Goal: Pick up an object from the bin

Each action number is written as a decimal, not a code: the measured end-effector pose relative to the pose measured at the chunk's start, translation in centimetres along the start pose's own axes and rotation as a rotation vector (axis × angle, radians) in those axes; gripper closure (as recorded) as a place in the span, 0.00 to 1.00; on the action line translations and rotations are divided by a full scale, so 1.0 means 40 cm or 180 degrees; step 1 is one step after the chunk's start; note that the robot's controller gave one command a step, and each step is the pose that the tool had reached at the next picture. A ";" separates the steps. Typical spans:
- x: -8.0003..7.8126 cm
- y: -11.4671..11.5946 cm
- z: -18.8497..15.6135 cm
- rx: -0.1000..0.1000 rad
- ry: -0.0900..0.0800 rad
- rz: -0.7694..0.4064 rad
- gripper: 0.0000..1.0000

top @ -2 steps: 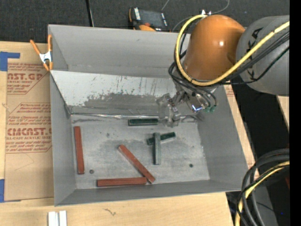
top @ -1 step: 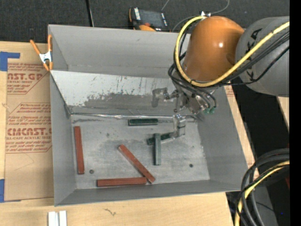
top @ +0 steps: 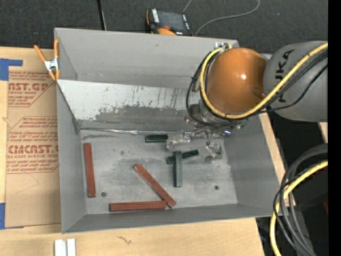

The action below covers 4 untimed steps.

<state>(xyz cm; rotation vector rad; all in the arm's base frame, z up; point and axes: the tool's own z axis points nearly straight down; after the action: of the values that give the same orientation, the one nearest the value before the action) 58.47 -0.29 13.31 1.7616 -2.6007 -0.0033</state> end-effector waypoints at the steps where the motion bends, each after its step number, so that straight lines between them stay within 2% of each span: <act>1: -0.033 -0.013 0.158 0.0028 -0.0017 -0.0470 0.00; 2: 0.031 0.113 -0.079 0.0019 -0.0005 -0.0982 0.00; 3: -0.107 0.105 0.169 -0.0007 -0.0015 -0.1269 0.00; 4: -0.102 0.101 0.160 0.0001 -0.0009 -0.1258 1.00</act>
Offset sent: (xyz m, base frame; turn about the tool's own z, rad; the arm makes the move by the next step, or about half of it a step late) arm 0.0079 0.0090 -0.0631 -0.1491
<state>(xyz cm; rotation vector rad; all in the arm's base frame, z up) 56.22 4.99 6.94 2.2400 -2.2063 -0.0057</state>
